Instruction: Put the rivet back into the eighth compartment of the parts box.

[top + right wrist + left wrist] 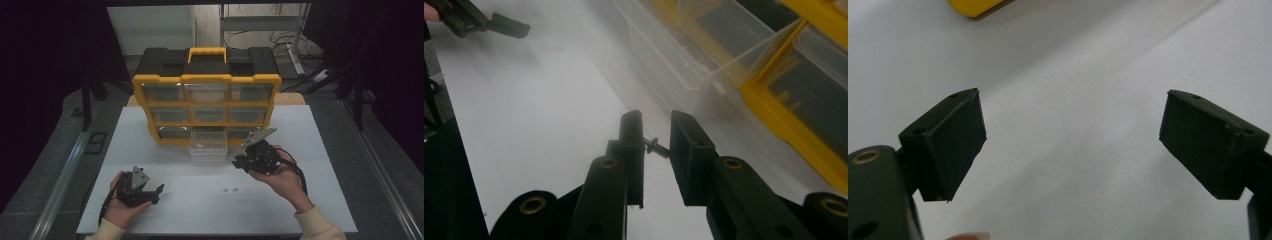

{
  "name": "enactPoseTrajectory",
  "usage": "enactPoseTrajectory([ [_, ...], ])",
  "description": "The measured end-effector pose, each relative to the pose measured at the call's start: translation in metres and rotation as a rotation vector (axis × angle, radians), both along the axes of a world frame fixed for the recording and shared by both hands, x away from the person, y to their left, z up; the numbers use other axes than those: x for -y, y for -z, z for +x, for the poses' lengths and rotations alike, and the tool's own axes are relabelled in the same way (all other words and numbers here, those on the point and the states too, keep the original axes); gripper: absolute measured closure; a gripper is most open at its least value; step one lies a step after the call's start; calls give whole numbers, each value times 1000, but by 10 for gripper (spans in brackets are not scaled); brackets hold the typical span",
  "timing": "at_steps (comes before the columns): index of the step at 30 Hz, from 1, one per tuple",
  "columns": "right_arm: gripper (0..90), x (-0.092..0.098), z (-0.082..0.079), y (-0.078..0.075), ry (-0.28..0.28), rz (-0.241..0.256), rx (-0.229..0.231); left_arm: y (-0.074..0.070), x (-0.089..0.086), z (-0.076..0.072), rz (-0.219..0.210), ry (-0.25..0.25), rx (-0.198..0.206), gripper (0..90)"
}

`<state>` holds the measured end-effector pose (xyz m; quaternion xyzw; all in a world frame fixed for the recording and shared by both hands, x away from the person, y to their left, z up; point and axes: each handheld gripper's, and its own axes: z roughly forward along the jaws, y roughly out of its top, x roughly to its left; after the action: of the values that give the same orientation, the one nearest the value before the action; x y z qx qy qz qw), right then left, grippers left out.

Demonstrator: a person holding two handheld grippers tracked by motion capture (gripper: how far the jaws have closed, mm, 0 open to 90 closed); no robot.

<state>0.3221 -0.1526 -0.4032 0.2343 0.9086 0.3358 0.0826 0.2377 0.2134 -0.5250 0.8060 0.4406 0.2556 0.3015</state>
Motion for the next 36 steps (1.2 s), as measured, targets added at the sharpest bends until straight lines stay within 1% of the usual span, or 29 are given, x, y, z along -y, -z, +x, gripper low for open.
enactPoseTrajectory([
  [9, 761, -4, 3, -3, -8, 8, 8, 0, 0, 0, 0, 2, -1, 118],
  [10, 761, -4, 3, -4, -5, 10, 3, 0, 0, 0, 1, 3, -2, 118],
  [23, 761, -4, 5, -11, -1, 24, 18, 0, 0, 0, 0, 2, -1, 118],
  [36, 761, -6, 6, -15, 5, 35, 20, 0, 0, 0, 1, 1, 1, 118],
])
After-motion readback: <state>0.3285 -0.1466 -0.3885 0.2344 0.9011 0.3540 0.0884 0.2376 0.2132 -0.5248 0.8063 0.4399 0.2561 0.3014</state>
